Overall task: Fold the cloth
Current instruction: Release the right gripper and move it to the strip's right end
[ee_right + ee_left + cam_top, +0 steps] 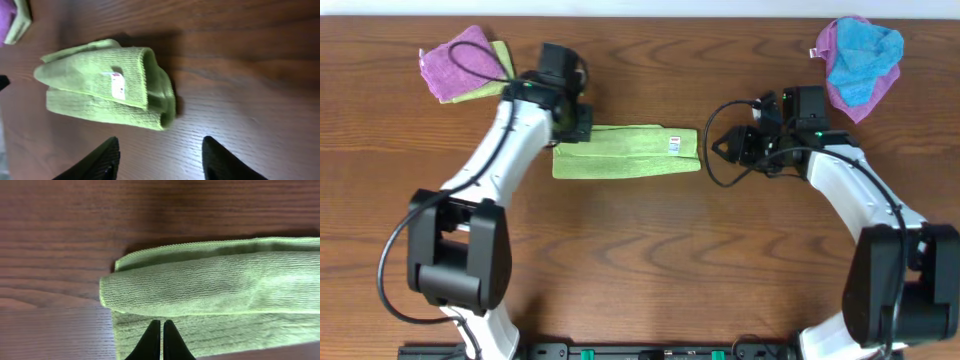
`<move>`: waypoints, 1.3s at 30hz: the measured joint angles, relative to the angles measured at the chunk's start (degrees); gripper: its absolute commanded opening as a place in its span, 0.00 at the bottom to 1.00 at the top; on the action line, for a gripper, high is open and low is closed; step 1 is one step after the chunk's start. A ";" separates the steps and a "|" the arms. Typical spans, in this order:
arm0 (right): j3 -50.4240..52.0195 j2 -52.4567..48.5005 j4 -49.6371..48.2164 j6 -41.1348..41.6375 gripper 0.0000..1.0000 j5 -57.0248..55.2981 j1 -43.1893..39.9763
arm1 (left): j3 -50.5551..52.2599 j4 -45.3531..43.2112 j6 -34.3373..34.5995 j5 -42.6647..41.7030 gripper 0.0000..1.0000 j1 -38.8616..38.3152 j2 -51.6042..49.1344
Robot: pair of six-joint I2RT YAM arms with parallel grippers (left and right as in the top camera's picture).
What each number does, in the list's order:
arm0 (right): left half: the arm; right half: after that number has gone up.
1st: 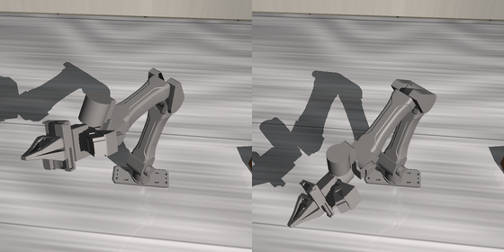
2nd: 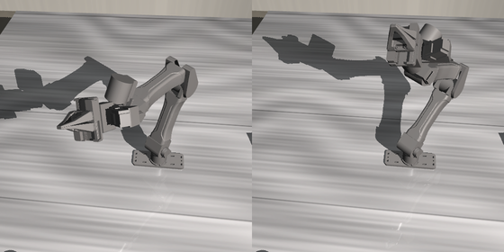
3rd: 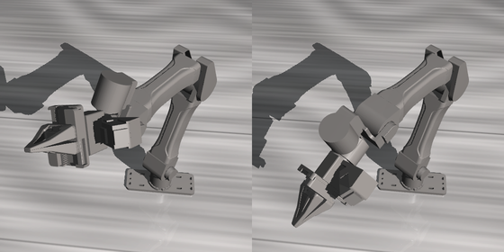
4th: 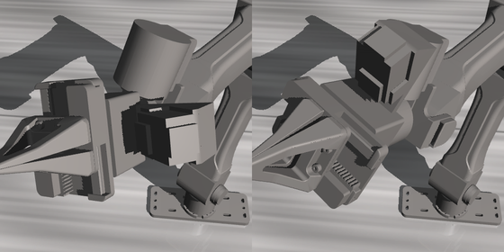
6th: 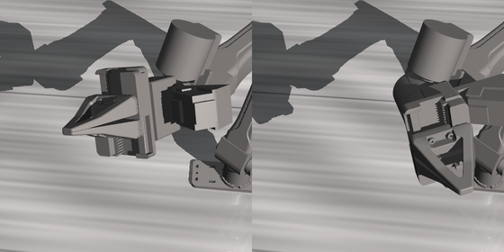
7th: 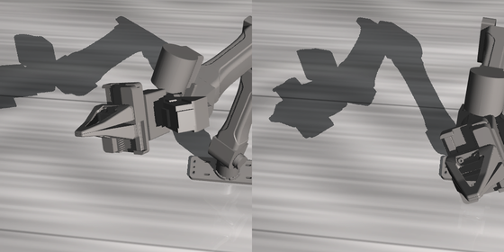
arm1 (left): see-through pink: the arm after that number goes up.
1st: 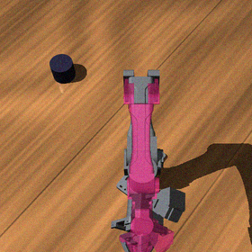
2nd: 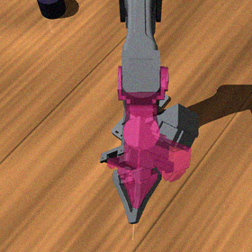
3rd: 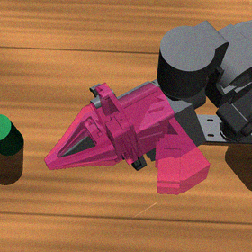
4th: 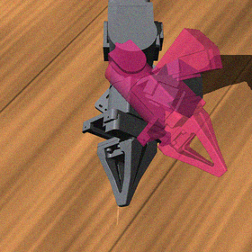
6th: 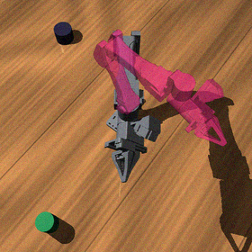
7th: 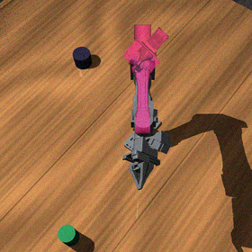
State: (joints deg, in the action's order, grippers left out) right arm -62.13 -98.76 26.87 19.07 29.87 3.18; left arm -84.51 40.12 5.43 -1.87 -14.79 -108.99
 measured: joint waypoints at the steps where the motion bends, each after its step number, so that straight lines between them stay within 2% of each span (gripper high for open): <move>1: 0.00 0.50 0.63 -0.57 0.56 -0.57 0.00 | 0.00 -0.20 -0.26 2.08 0.06 -0.90 0.00; 4: 0.00 1.46 1.49 -1.62 0.56 -1.66 0.00 | 0.81 -1.60 -0.98 6.43 0.06 -2.14 0.00; 10: 0.02 1.66 2.45 -2.38 0.55 -2.64 0.00 | 4.07 -2.10 -1.22 9.62 0.06 -1.86 -0.98; 20: 0.00 1.66 2.51 -2.99 0.54 -2.91 0.00 | 4.46 -5.81 -1.22 8.48 0.06 -1.81 -8.79; 26: 0.00 1.66 2.58 -3.02 0.54 -2.93 0.00 | 4.46 -8.81 -1.25 8.28 0.06 -1.81 -10.14; 29: 0.00 1.66 2.60 -3.04 0.56 -2.95 0.00 | 4.46 -8.87 -1.22 8.28 0.06 -1.81 -10.16; 35: -0.02 1.57 5.68 -3.87 0.70 -7.37 -0.20 | 4.46 -8.87 -1.25 8.28 0.06 -1.81 -10.16; 39: -0.07 -1.36 1.07 -5.03 0.82 -2.10 -1.14 | 4.46 -8.87 -1.25 8.28 0.06 -1.81 -10.16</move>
State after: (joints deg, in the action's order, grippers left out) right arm -62.19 -100.12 27.94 14.04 27.77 2.04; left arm -80.05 31.24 4.19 6.42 -16.60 -119.15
